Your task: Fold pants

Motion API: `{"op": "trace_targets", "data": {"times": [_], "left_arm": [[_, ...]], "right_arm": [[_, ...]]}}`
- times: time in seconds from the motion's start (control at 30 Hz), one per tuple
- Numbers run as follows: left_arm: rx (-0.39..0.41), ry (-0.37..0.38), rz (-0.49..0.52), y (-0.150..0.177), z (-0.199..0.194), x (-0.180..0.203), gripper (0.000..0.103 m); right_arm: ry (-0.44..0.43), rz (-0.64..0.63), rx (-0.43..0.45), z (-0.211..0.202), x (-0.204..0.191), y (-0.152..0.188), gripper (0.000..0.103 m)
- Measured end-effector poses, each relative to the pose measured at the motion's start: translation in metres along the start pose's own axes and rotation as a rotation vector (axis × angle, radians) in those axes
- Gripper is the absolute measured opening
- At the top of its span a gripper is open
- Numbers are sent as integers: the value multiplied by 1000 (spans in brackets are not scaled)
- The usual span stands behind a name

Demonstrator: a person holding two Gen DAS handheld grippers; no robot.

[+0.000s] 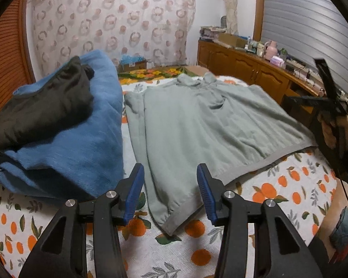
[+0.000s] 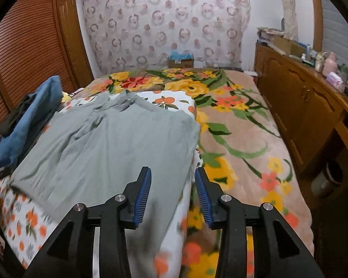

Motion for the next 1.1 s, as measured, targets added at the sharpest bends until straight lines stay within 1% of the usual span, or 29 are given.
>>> {"op": "trace_targets", "data": {"times": [0.07,0.13,0.2,0.27,0.33,0.37,0.4,0.47,0.5,0.6,0.67,0.7,0.73,0.8,0.87,0.97,1.03,1.1], "left_arm": [[-19,-1,-3,2,4,-1,48],[-33,-7,-2,3,8,-1,48],[-45,-5,1,5,10,-1,48],[-56,-8,5,7,13,-1,48],[-64,-8,7,8,14,-1,48],[-66,-8,7,8,14,-1,48],[-67,-7,9,8,15,-1,48],[-70,-4,13,8,16,-1,48],[-72,-3,14,8,17,0,48],[-76,-1,22,10,18,0,48],[-79,0,19,10,20,0,48],[-81,0,17,9,21,0,48],[-83,2,14,9,21,-1,48],[-84,1,12,10,21,-2,48],[-84,1,14,10,21,-2,48],[-81,4,14,9,21,-1,48],[-71,6,14,7,20,-1,48],[-65,7,12,6,18,-1,48]], "right_arm": [[-6,20,-30,24,8,-10,44],[-9,52,-56,44,19,-14,45],[-29,79,-84,63,27,-17,45],[-41,90,-85,73,31,-18,45],[-40,91,-65,74,31,-22,44],[-28,93,-46,73,33,-23,40],[-29,99,-32,70,35,-24,22],[-15,105,-14,67,38,-24,2],[-19,101,-10,59,36,-20,1],[-4,80,10,54,36,-18,0],[29,73,19,53,40,-19,0],[16,78,13,54,42,-19,0],[27,76,19,53,43,-18,0],[48,46,25,53,40,-17,0],[99,33,33,51,42,-20,0],[149,54,29,52,51,-21,0],[147,55,15,53,47,-18,0],[121,61,4,51,39,-15,0]]}}
Point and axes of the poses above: each gripper's, at about its wrist camera, not at the fingertips, and z roughly the way its jaws point, x to its right, y to its underside, the point moved 4 cm from there along z, roughly the way its jaws point, and after that the axes turned 9 degrees about x, right-handed, at the moved point
